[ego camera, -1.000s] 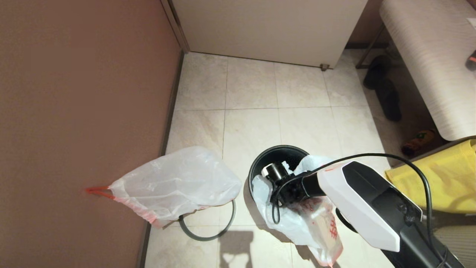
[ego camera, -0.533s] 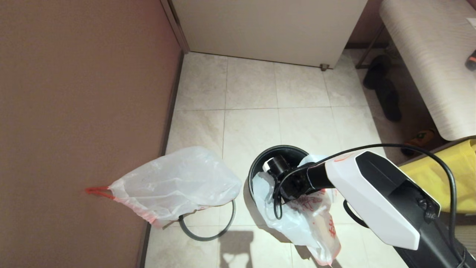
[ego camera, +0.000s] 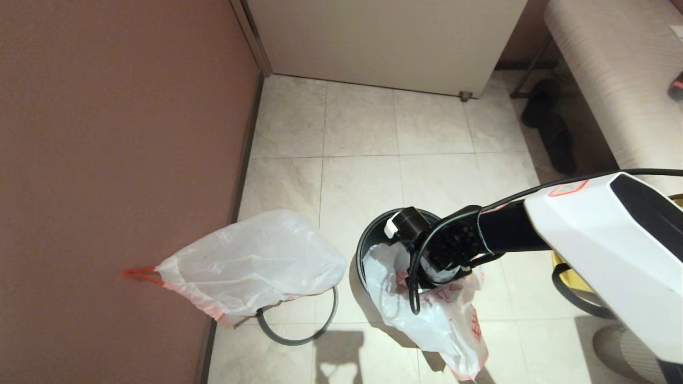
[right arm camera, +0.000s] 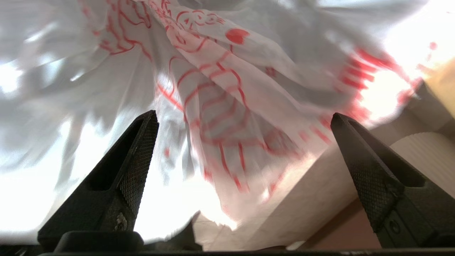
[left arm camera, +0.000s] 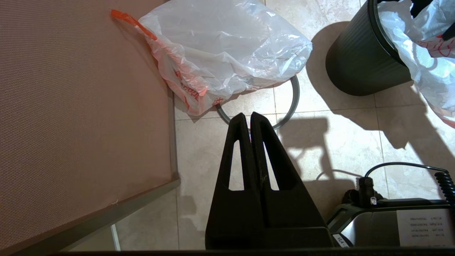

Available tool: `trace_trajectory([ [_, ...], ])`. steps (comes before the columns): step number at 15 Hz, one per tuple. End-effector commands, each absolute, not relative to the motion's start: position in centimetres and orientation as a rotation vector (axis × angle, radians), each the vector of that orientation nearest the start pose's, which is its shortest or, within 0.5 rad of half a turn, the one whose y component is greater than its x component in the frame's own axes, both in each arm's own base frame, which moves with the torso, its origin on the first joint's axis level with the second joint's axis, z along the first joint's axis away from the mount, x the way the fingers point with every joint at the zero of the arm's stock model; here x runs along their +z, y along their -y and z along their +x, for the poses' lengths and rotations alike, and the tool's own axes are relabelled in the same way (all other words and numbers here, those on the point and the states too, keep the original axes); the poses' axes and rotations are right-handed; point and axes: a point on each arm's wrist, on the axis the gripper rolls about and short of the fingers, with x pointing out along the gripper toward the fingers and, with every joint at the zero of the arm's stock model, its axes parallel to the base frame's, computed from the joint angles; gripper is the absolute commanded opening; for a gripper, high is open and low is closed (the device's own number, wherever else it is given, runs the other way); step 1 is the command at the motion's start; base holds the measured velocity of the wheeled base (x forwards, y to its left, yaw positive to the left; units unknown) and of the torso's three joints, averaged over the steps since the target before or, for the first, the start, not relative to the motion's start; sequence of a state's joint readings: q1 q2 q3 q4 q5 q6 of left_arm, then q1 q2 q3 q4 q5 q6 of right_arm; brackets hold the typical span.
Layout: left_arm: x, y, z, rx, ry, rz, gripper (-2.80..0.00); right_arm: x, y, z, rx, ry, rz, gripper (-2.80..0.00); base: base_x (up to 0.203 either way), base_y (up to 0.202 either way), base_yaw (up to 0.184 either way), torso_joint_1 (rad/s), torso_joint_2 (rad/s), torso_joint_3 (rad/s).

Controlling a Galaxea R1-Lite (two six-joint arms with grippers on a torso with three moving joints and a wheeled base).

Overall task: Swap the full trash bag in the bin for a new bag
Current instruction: Put the new garbage bag on the trash can

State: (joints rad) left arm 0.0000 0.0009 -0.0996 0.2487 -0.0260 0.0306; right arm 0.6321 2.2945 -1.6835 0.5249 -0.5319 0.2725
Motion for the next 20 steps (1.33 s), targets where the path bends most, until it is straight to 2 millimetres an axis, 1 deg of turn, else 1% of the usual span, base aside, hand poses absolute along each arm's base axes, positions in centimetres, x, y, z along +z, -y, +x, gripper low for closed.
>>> trace_trajectory([
  [1, 7.7, 0.1, -3.2, -0.028, -0.151, 0.029, -2.80, 13.8, -23.0, 33.2, -0.021, -0.890, -0.313, 0.00, 0.000, 0.000, 0.000, 0.000, 0.00, 0.000],
  [3, 7.7, 0.1, -3.2, -0.028, -0.151, 0.029, -2.80, 15.6, -21.4, 31.1, -0.010, -0.898, -0.259, 0.00, 0.000, 0.000, 0.000, 0.000, 0.00, 0.000],
  [5, 7.7, 0.1, -3.2, -0.028, -0.151, 0.029, -2.80, 16.7, -19.2, 28.8, -0.016, -0.924, -0.196, 0.00, 0.000, 0.000, 0.000, 0.000, 0.00, 0.000],
  [6, 7.7, 0.1, -3.2, -0.028, -0.151, 0.029, -2.80, 17.3, -18.1, 27.9, -0.012, -0.936, -0.152, -2.80, 0.000, 0.000, 0.000, 0.000, 0.00, 0.000],
  [7, 7.7, 0.1, -3.2, -0.028, -0.151, 0.029, -2.80, 17.9, -16.8, 27.1, 0.000, -0.951, -0.098, -2.80, 0.000, 0.000, 0.000, 0.000, 0.00, 0.000],
  [8, 7.7, 0.1, -3.2, -0.028, -0.151, 0.029, -2.80, 18.7, -14.9, 26.3, 0.011, -0.963, -0.026, -2.80, 0.000, 0.000, 0.000, 0.000, 0.00, 0.000],
  [9, 7.7, 0.1, -3.2, -0.028, -0.151, 0.029, -2.80, 18.6, -12.6, 25.7, 0.004, -1.007, 0.050, -2.80, 0.000, 0.000, 0.000, 0.000, 0.00, 0.000],
  [10, 7.7, 0.1, -3.2, -0.028, -0.151, 0.029, -2.80, 17.9, -10.8, 25.3, -0.003, -1.053, 0.112, -2.80, 0.000, 0.000, 0.000, 0.000, 0.00, 0.000],
  [11, 7.7, 0.1, -3.2, -0.028, -0.151, 0.029, -2.80, 17.5, -9.6, 25.1, 0.007, -1.075, 0.169, -2.80, 0.000, 0.000, 0.000, 0.000, 0.00, 0.000],
  [14, 7.7, 0.1, -3.2, -0.028, -0.151, 0.029, -2.80, 15.1, -7.1, 24.8, 0.083, -1.117, 0.327, -2.80, 0.000, 0.000, 0.000, 0.000, 0.00, 0.000],
  [17, 7.7, 0.1, -3.2, -0.028, -0.151, 0.029, -2.80, 12.6, -5.4, 25.9, 0.104, -1.157, 0.400, -2.80, 0.000, 0.000, 0.000, 0.000, 0.00, 0.000],
  [19, 7.7, 0.1, -3.2, -0.028, -0.151, 0.029, -2.80, 11.2, -3.6, 26.9, 0.115, -1.184, 0.402, -2.80, 0.000, 0.000, 0.000, 0.000, 0.00, 0.000],
  [20, 7.7, 0.1, -3.2, -0.028, -0.150, 0.029, -2.80, 10.3, -3.2, 27.4, 0.139, -1.211, 0.399, -2.80, 0.000, 0.000, 0.000, 0.000, 0.00, 0.000],
])
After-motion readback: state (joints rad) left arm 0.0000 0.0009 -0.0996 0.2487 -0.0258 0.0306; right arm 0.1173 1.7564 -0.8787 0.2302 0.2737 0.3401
